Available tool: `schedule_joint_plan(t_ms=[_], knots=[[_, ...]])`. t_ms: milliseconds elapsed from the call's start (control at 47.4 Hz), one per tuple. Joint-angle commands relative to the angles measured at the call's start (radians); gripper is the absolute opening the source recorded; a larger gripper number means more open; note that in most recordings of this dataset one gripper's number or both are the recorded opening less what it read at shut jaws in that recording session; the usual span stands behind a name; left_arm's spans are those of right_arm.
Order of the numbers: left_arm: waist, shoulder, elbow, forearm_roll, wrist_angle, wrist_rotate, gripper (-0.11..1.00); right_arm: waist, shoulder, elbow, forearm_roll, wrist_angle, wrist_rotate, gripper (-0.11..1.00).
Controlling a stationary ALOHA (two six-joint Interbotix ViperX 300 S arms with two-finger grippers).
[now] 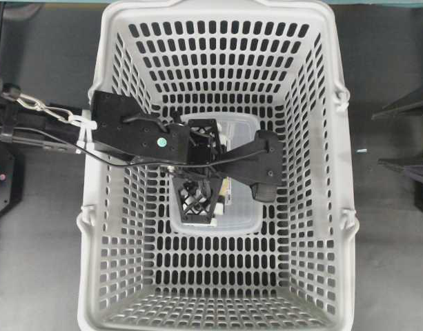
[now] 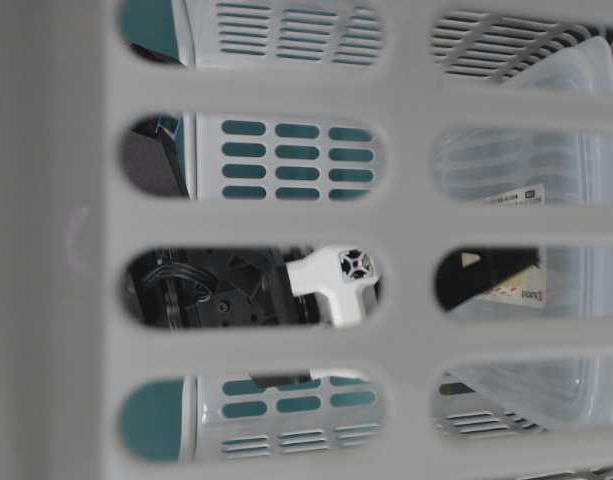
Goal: Pick up the cellophane tape from the shopping basket with the left arm.
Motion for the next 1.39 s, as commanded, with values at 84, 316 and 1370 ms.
schedule_joint_plan(t_ms=[84, 316, 1370], knots=[[-0.008, -0.026, -0.021, 0.005, -0.003, 0.008, 0.51, -0.002, 0.008, -0.008, 0.002, -0.006, 0.002, 0.78], [-0.017, -0.106, -0.092, 0.003, 0.052, 0.009, 0.51, -0.002, 0.003, -0.008, 0.003, -0.012, 0.002, 0.78], [-0.023, -0.129, -0.5, 0.005, 0.523, 0.0, 0.51, -0.002, -0.026, -0.006, 0.003, -0.026, 0.003, 0.77]])
